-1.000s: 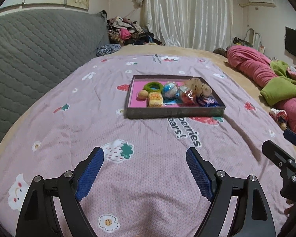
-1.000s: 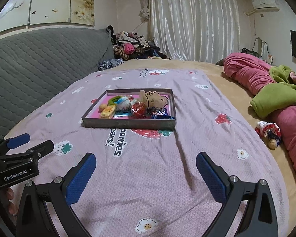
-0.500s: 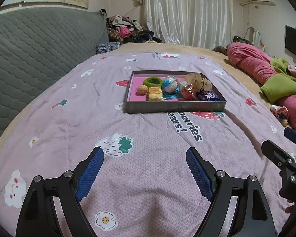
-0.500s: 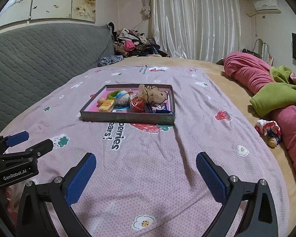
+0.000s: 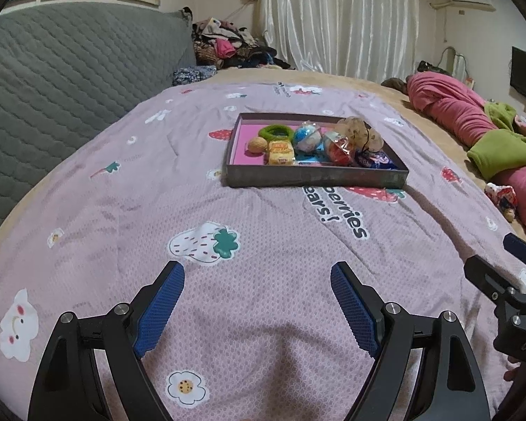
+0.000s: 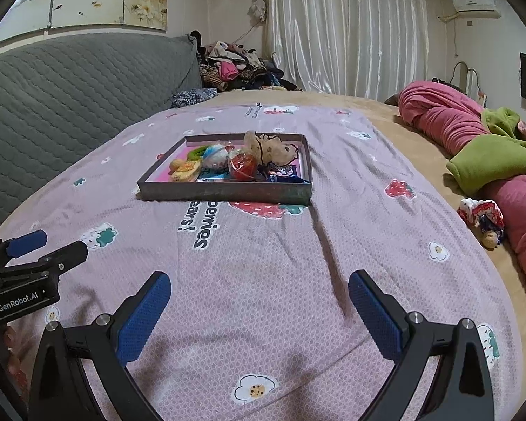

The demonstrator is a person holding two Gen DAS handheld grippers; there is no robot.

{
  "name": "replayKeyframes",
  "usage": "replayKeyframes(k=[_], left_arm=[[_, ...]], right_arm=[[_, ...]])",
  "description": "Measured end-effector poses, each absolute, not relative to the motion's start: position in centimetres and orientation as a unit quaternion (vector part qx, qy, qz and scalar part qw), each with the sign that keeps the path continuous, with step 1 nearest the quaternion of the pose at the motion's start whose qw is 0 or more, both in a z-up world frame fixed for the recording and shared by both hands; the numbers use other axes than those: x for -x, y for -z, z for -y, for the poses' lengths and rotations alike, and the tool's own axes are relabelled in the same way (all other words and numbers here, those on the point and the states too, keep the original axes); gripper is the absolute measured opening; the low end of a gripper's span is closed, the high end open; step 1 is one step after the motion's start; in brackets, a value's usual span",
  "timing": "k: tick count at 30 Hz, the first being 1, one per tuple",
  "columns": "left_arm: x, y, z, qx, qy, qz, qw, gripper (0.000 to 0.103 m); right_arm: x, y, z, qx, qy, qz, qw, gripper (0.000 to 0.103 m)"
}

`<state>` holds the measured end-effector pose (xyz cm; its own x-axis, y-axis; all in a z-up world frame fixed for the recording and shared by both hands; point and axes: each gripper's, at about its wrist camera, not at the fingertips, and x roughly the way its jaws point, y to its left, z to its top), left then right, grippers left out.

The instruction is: Organize objects

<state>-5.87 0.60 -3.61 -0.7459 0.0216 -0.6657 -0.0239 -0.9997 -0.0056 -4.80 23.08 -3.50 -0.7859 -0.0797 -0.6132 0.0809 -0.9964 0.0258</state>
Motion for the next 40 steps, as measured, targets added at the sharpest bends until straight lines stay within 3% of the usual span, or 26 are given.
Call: replayKeyframes(k=[40], left_arm=[[5.33, 3.24, -0.8, 0.339, -0.941, -0.017, -0.006, 0.086]], right_arm=[[5.04, 3.75, -23.17, -0.329, 0.943, 0.001, 0.047, 0.102]])
